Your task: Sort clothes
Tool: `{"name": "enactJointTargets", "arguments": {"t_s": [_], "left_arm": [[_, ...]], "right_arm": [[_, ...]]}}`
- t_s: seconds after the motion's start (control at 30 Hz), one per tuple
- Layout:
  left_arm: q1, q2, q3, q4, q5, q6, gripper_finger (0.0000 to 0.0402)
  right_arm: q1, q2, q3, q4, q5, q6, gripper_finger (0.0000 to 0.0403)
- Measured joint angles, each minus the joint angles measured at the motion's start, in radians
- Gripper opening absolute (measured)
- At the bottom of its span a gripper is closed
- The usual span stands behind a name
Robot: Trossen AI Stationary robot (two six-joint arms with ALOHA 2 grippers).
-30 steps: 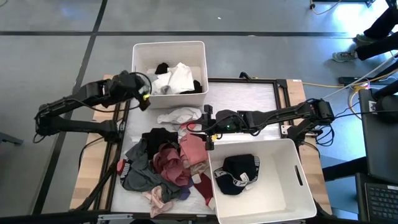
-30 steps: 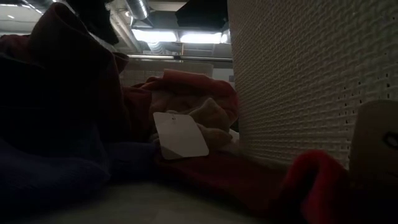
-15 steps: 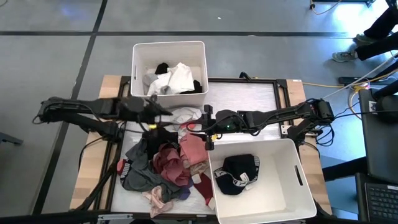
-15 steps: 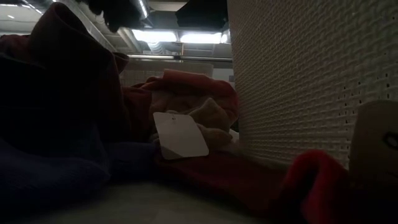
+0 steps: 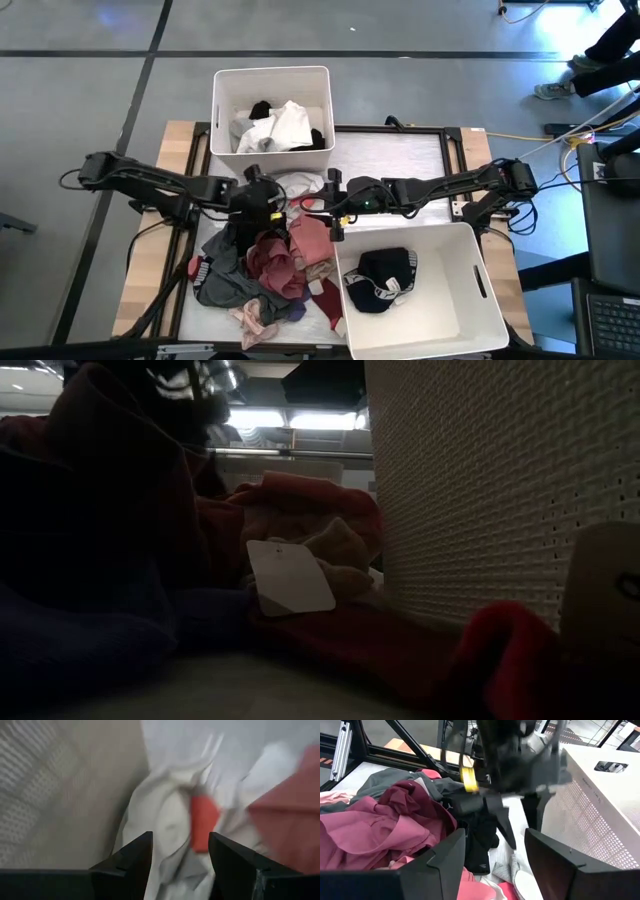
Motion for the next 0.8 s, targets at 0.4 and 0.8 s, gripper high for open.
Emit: {"name": "enactJointTargets", "arguments": {"t_s": [0.4,0.8], "left_arm": [[0.100,0.250,0.000,0.009,-0.101,-0.086,0.0182],[0.165,0.384,0.004,0.055,0.031,-0.056,0.0178]], "right_arm": [[0.000,0.000,0.000,0.001,0.000,0.000,0.0207],[0.000,0.000,-0.001,0.002,0.000,0.002,0.0207]]}}
